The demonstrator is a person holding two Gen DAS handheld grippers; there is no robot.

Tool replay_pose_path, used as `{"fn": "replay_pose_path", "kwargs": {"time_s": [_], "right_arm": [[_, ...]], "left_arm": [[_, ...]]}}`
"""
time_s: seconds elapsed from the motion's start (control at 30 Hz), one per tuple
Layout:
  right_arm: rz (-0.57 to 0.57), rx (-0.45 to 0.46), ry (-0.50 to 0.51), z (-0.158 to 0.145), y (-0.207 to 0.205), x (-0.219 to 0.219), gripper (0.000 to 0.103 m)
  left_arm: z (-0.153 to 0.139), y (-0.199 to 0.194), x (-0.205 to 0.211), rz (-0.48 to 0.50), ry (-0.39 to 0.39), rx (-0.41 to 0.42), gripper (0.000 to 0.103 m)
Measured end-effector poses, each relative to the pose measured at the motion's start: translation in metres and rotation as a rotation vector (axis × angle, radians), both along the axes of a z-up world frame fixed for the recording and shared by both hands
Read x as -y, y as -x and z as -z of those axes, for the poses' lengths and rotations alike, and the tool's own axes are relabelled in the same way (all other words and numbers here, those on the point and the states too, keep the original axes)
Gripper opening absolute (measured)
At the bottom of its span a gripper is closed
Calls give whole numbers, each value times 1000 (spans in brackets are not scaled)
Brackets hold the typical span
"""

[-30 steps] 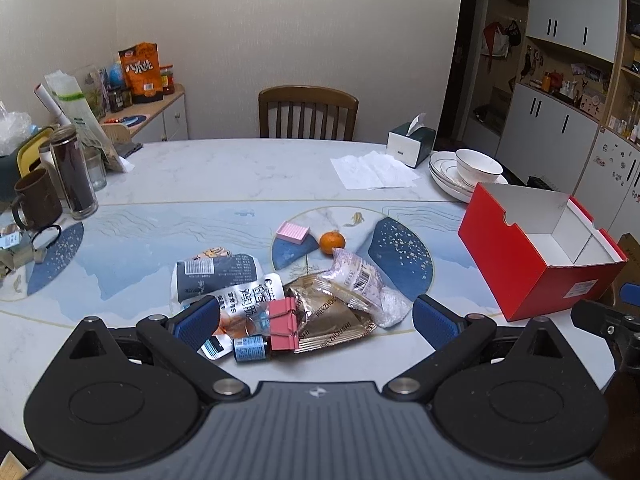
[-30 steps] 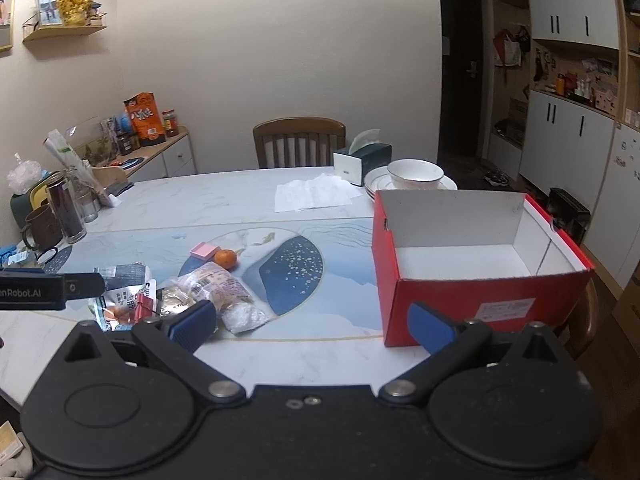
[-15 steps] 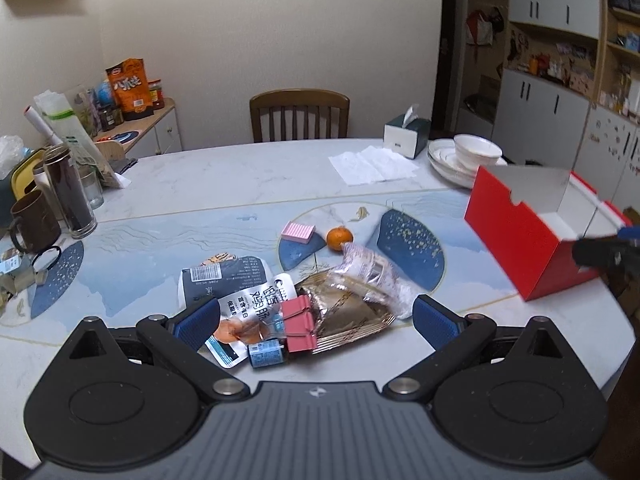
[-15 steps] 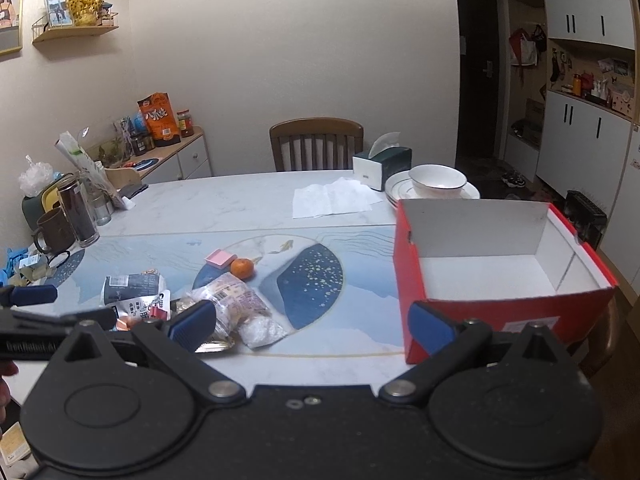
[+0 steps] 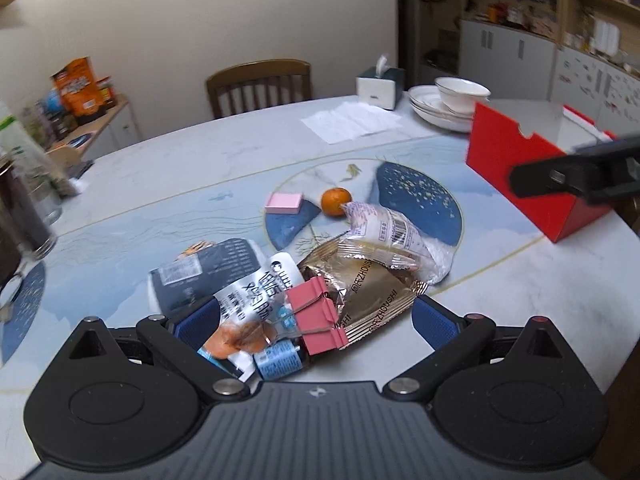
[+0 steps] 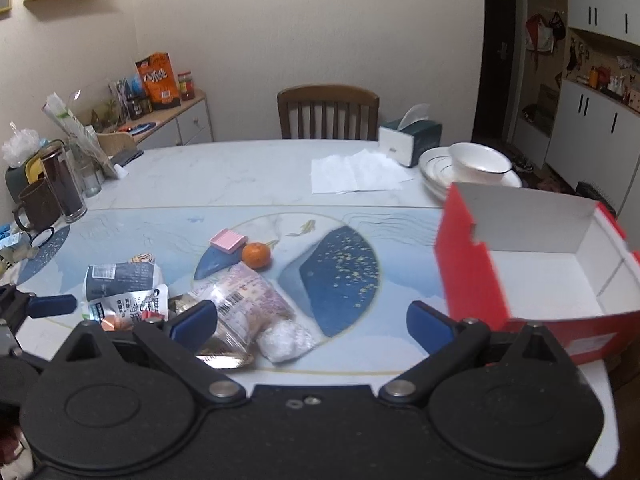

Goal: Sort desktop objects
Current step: 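Approach the pile of items with both tools, then grasp the pink binder clip with the left tool while the right tool grasps the purple-printed bread bag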

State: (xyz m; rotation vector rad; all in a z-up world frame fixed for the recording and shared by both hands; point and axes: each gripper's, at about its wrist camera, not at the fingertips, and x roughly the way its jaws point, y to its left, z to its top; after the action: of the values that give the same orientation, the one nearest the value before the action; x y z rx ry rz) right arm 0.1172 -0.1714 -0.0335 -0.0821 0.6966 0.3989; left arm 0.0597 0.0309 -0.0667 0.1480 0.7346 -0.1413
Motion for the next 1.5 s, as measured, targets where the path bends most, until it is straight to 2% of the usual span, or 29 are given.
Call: {"fn": "replay_pose_path", "kwargs": {"time_s": [0.33, 0.67, 0.73, 0.87, 1.0, 1.13, 1.3, 1.4, 1.5], "right_arm": [[0, -57, 44, 18, -34, -57, 101], [28, -142, 36, 34, -61, -84, 101], [40, -163, 29, 38, -66, -87, 100], [63, -206, 24, 46, -74, -93, 98], [72, -232, 35, 53, -79, -98, 94], [80, -254, 45, 60, -81, -102, 93], [83, -283, 49, 64, -83, -105, 88], [86, -291, 50, 65, -82, -105, 84], [88, -299, 56, 66, -82, -105, 77]], "left_arm": [[24, -22, -6, 151, -43, -36, 100], [42, -38, -13, 268, -46, -56, 97], [43, -42, -16, 275, -36, -63, 89], [45, -45, -19, 291, -20, -63, 87], [47, -49, -21, 315, -4, -59, 80], [55, -52, -22, 321, 0, -85, 67], [60, -55, -26, 330, 16, -95, 62], [60, -51, -28, 348, 39, -99, 45], [61, -51, -28, 359, 40, -99, 41]]}}
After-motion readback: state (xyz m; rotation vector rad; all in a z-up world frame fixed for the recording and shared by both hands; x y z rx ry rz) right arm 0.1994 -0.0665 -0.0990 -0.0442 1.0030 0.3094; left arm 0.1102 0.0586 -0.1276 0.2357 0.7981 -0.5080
